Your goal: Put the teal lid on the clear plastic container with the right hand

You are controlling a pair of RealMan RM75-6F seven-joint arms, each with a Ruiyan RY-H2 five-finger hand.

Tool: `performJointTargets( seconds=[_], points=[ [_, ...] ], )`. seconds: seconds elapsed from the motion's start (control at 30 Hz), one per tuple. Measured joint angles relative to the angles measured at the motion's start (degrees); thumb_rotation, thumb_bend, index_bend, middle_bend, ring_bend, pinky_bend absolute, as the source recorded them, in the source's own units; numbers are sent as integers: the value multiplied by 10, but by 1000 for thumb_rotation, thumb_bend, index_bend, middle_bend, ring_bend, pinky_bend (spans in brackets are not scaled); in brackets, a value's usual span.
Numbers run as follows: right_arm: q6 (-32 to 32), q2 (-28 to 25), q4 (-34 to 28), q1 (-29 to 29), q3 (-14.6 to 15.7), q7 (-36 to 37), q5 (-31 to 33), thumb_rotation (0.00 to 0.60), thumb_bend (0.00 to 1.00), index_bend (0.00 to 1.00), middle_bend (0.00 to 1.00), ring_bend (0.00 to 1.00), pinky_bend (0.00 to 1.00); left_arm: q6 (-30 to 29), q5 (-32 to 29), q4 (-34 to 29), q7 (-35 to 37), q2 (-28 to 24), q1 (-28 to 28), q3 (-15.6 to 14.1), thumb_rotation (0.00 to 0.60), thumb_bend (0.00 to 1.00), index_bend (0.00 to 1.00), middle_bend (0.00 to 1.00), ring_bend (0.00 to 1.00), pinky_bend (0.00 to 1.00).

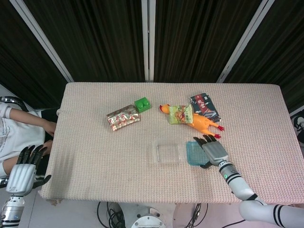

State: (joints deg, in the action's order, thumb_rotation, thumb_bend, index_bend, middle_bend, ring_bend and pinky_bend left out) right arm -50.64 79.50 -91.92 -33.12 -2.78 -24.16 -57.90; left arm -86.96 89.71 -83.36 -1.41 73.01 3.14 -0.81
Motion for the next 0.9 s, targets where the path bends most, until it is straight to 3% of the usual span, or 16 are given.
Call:
performJointTargets(
  seconds=[0.33,0.6,0.77,0.9],
  points=[
    [-28,-30,-32,6,-1,11,-23,600,150,0,269,0,0,1,1,-8,-4,-6,0,-1,600,142,104,67,0,0],
    [-23,-109,-147,-16,-17,-7,-30,600,159,0,271,0,0,-7,7,-16,-9,-10,-4,-4,600,141,104,67,0,0],
    [-11,-121,-206,-58,-33,-51,16,600,165,0,271,0,0,-12,11,-14,-6,-10,-6,-5,600,141,104,67,0,0],
    [-20,-102,-231,-102,-42,-114,92,600,205,0,264,0,0,-14,13,-9,0,-9,-7,-5,600,141,104,67,0,0]
  ],
)
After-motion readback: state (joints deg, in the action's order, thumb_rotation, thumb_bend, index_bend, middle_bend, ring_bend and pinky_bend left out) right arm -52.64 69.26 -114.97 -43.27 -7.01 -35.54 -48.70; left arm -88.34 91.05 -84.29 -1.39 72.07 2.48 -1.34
